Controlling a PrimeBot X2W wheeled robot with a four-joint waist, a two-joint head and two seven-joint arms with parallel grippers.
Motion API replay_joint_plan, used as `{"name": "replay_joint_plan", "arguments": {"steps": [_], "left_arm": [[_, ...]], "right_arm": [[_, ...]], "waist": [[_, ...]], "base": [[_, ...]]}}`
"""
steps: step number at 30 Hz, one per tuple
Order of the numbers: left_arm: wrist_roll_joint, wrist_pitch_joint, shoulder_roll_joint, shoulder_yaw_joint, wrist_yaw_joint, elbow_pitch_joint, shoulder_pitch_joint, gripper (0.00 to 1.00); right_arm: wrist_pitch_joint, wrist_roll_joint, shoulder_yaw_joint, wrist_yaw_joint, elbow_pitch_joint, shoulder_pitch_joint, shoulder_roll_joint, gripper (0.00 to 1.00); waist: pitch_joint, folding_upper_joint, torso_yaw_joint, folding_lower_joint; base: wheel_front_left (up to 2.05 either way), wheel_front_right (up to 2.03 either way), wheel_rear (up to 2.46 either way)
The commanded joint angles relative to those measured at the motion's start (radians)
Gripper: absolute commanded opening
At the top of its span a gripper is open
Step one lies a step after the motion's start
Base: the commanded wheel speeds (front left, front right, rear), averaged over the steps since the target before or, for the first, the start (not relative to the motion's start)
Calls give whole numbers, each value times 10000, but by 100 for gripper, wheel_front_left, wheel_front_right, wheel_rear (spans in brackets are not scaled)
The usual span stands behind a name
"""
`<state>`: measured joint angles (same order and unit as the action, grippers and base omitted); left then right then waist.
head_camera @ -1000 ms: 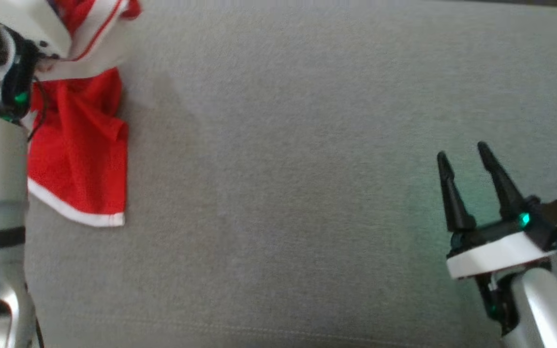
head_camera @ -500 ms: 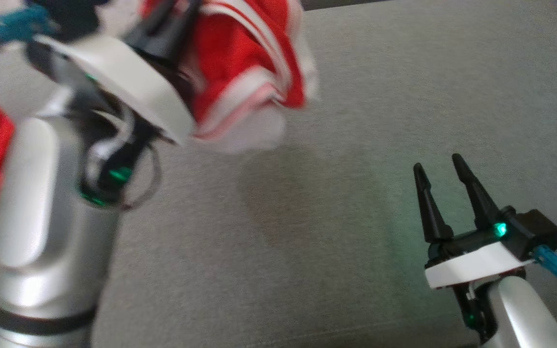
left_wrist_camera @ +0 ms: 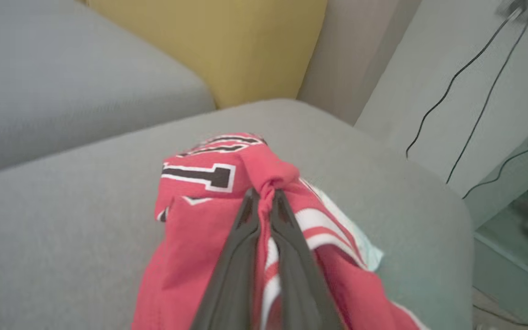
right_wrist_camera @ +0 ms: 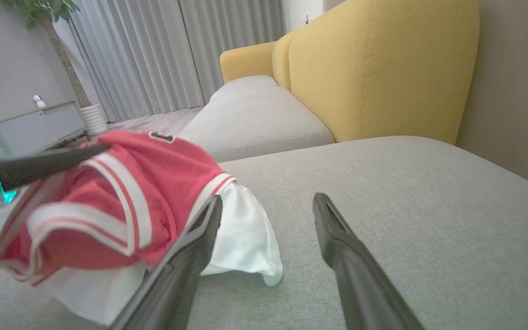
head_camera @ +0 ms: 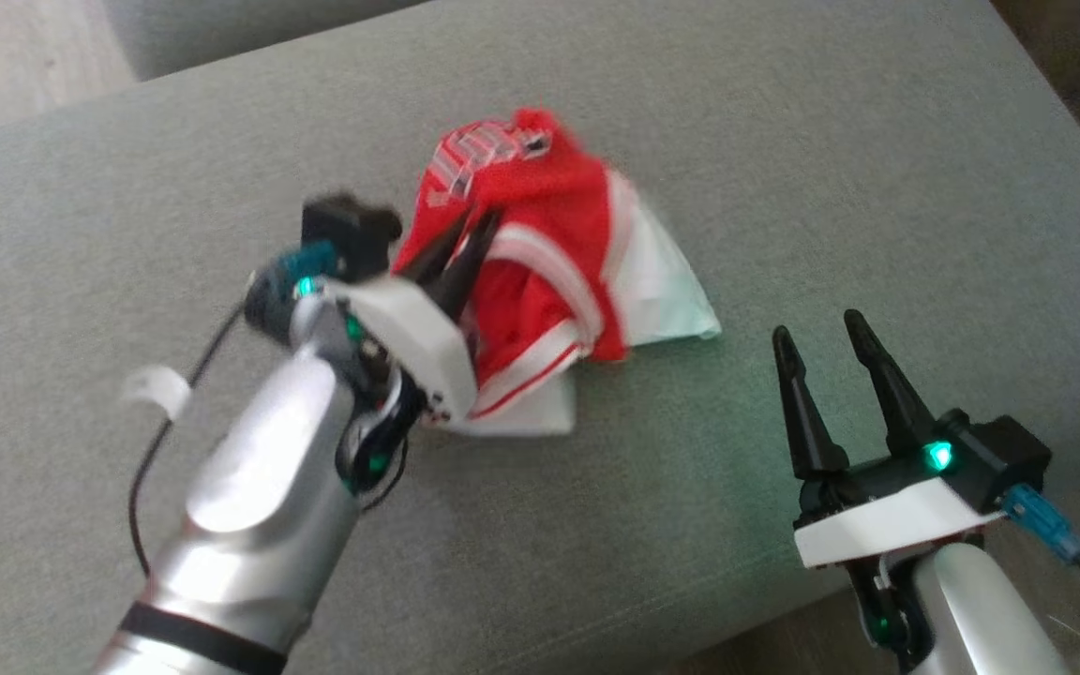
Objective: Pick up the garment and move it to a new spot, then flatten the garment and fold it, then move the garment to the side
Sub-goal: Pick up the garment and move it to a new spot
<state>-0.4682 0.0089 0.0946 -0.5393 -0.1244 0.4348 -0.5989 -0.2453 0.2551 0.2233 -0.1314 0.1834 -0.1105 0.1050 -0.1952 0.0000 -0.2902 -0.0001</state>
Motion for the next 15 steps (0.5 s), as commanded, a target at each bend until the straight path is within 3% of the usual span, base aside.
{"name": "replay_joint_plan", "arguments": {"steps": [1,3,4,7,12,14,15], "left_arm": [[-12,-337,210,174,-58,223,-406,0],[-69,-1018,244,-101,-59,1298,-471,0],[-16,-1363,253,-135,-60,1816,-529,5],[118,-2209,102,-130,11,3019,-721,100],[452,-2688,-168,128,635,3215,-895,100],[642,-2699,-227,508,964,2235,-589,100],[940,-2702,-254,833,1257,1116,85,100]], "right_arm": [[-120,52,236,7,-236,-233,-31,100],[-132,47,259,7,-178,-241,-48,100],[-136,36,263,7,-152,-239,-52,100],[-145,-64,183,7,-150,-205,4,100],[-152,-259,-88,7,-347,-61,237,100],[-140,-348,-235,7,-483,47,357,100],[-83,-420,-416,7,-630,191,465,100]], "waist": [[-100,0,-114,1],[-107,0,-126,1],[-90,0,-101,1],[43,0,112,1],[450,0,719,1],[652,0,1011,1],[877,0,1322,1]], "base": [[0,0,0],[0,0,0],[0,0,0],[0,0,0],[0,0,0],[0,0,0],[0,0,0]]}}
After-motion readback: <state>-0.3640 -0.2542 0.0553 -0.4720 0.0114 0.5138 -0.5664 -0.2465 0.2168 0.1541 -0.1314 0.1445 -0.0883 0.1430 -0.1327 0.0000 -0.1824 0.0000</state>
